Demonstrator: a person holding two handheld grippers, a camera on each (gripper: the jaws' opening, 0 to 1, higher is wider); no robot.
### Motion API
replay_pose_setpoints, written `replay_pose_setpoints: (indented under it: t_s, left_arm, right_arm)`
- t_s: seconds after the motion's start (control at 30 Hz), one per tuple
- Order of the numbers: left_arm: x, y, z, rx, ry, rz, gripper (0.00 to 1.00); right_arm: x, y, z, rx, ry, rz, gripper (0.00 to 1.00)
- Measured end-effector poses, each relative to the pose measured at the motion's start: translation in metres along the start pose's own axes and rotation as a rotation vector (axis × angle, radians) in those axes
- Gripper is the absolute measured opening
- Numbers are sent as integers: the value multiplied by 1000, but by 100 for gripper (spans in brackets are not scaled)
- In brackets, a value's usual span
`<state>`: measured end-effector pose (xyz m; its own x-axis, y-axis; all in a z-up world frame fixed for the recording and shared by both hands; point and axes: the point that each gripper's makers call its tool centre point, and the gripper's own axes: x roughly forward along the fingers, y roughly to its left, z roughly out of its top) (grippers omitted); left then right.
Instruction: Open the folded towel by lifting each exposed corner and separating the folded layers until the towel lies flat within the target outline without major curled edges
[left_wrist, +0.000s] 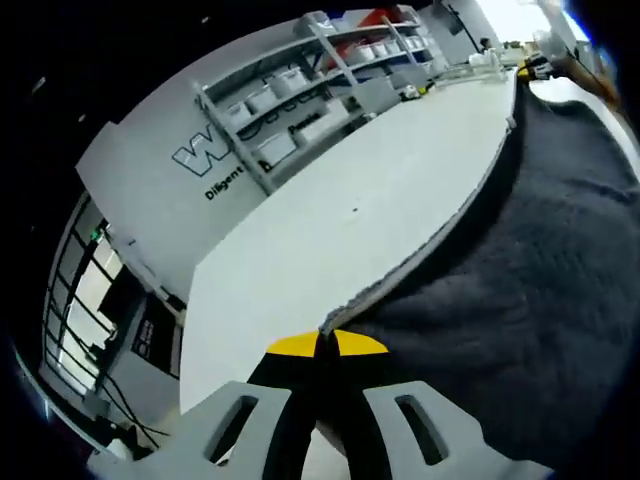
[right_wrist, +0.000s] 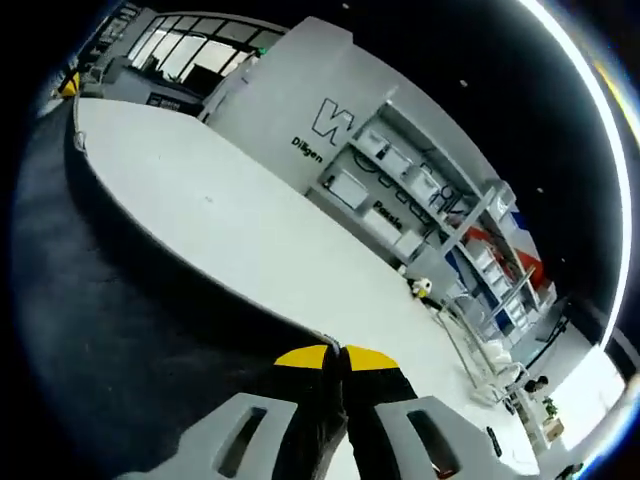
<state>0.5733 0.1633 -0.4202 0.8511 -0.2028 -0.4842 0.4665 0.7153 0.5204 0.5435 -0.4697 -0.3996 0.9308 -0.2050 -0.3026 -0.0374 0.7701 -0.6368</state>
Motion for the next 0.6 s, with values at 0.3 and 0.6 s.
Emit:
replay_pose_setpoints:
  t_s: [0.3, 0.6]
  left_arm:
    - [29, -9, -17, 41, 58, 13, 3]
    - [40, -21, -34, 92, 104, 1, 3]
  right_arm:
    - [18, 20, -16, -74, 51, -13, 1]
    - [23, 32, -34, -77, 87, -3, 7]
